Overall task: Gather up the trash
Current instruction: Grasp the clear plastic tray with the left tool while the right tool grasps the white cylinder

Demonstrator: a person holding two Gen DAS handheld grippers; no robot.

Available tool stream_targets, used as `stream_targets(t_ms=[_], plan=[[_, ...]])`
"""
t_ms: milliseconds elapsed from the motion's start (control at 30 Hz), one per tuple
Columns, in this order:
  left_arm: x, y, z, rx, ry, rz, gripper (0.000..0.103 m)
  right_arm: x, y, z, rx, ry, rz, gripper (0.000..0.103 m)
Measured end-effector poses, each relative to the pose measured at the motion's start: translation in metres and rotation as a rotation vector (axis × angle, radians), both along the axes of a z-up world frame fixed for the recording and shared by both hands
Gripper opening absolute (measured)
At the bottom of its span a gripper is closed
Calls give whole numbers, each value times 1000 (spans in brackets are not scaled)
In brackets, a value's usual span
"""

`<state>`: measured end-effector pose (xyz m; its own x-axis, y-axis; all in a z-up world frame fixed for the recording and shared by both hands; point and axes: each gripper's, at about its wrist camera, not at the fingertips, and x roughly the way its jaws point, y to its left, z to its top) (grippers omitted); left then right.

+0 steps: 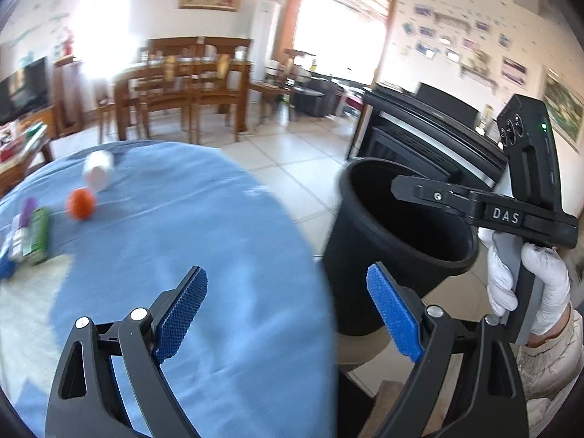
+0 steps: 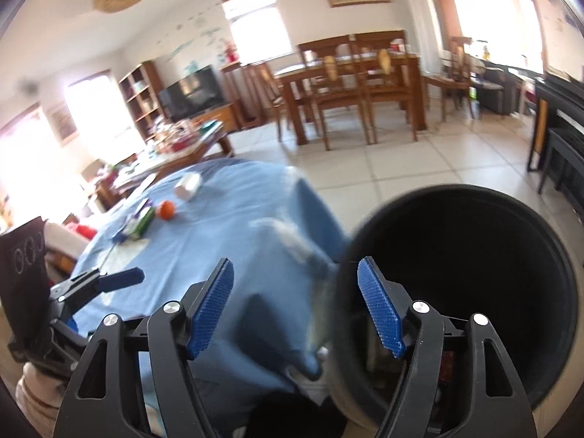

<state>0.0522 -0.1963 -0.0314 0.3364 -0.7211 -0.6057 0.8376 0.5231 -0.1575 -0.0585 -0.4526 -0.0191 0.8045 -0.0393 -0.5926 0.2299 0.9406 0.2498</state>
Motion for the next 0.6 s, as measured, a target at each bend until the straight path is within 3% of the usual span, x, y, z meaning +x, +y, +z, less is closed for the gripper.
stream_targets(t_ms=[200,400,600], plan=[[23,57,5,-17,-22,123,91,48,53,4,-15,15,111,75],[51,124,4,-32,-28,238,92,101,108,9,2,29,207,94],[80,162,6,-22,-44,331,98,150,149,6,-5,83,248,98]])
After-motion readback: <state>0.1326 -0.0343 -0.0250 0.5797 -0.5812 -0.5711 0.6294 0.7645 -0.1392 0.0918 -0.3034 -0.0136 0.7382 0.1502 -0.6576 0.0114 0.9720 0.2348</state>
